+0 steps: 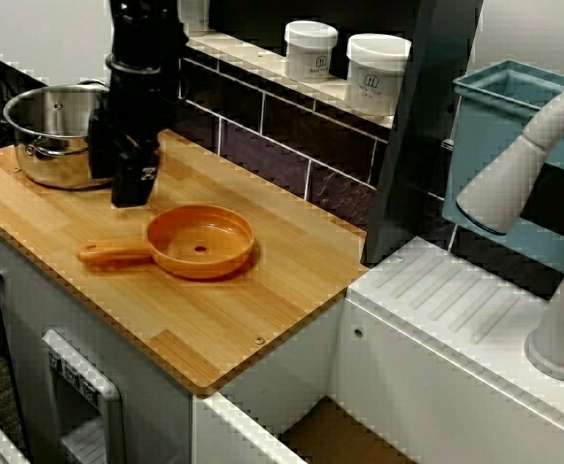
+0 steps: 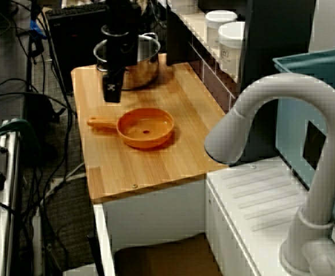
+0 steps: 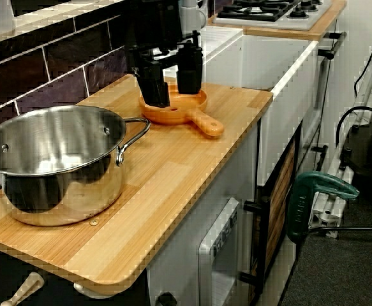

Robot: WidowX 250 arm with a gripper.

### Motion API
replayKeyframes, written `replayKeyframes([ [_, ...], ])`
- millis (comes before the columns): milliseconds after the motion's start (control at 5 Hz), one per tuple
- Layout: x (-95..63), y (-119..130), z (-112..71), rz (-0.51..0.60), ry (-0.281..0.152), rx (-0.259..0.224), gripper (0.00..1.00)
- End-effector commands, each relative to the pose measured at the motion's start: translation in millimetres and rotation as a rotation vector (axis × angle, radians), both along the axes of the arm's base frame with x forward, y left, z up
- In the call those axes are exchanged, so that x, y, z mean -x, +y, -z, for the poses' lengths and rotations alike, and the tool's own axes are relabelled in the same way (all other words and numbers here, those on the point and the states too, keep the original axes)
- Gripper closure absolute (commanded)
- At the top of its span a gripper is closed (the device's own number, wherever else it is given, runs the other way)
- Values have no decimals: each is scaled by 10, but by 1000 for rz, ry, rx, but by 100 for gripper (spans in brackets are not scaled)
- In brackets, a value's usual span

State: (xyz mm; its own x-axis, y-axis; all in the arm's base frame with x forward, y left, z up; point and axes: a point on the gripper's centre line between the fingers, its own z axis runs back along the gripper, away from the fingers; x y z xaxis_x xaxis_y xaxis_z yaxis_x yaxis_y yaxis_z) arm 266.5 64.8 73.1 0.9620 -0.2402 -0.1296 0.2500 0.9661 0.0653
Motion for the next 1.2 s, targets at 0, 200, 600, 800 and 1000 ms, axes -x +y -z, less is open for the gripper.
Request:
replayKeyframes([
  [0, -287, 6, 57, -50, -70, -9, 0],
  [200, -321, -8, 129, -74, -79, -5, 0],
  [600, -326, -72, 292, -111, -105, -7, 0],
  [800, -345, -95, 374, -116, -107, -9, 0],
  [1000, -357, -97, 429, -101, -92, -3, 62],
])
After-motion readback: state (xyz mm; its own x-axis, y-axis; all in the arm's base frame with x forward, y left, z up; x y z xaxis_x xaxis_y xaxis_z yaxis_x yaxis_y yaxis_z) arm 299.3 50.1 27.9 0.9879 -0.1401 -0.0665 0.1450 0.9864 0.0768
